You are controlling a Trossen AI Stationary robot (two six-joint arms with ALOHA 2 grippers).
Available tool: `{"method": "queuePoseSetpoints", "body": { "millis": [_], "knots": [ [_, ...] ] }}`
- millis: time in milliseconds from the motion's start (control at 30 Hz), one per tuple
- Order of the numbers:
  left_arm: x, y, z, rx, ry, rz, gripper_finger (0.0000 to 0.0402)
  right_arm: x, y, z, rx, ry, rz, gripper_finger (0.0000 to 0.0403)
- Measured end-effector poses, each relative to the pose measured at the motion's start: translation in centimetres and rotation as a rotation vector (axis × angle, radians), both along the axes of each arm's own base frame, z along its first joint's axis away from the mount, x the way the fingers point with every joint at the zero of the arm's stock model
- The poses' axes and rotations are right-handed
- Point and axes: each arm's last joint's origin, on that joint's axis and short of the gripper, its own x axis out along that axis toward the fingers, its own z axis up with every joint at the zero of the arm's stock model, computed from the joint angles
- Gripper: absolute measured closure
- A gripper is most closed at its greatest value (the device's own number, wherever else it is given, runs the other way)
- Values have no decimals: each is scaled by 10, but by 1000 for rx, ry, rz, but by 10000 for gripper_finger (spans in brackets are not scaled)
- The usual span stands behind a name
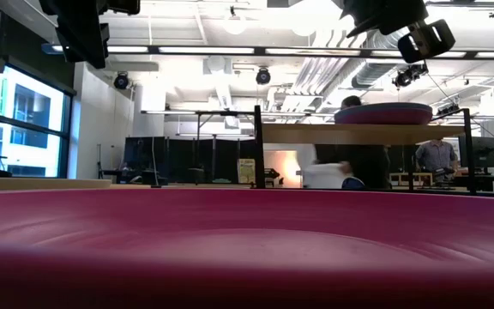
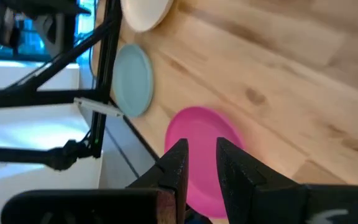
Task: Place and stack plates onto a shelf
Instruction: Stack the pink plate on top of the blue plate on the shelf
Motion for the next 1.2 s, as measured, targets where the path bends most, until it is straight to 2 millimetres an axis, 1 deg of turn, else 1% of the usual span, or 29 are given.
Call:
{"method": "queuePoseSetpoints", "body": {
  "millis": [200, 333, 433, 533, 733, 1033, 1200],
  "knots": [
    [1, -7, 1, -40, -17, 31, 312, 19, 22, -20, -14, 15, 60, 339],
    [3, -10, 2, -75, -29, 63, 312, 30, 39, -35, -44, -4, 134, 339],
    [4, -13, 2, -88, -42, 67, 312, 37, 50, -46, -64, -6, 177, 339],
    [4, -15, 2, -107, -41, 91, 312, 40, 59, -59, -85, 34, 207, 339],
    [3, -18, 2, -116, -40, 138, 312, 45, 68, -80, -111, 87, 229, 339],
    [3, -18, 2, -126, -40, 182, 312, 52, 75, -109, -106, 183, 257, 339],
    [3, -17, 2, -106, -49, 203, 312, 54, 76, -117, -90, 207, 291, 339]
  ]
}}
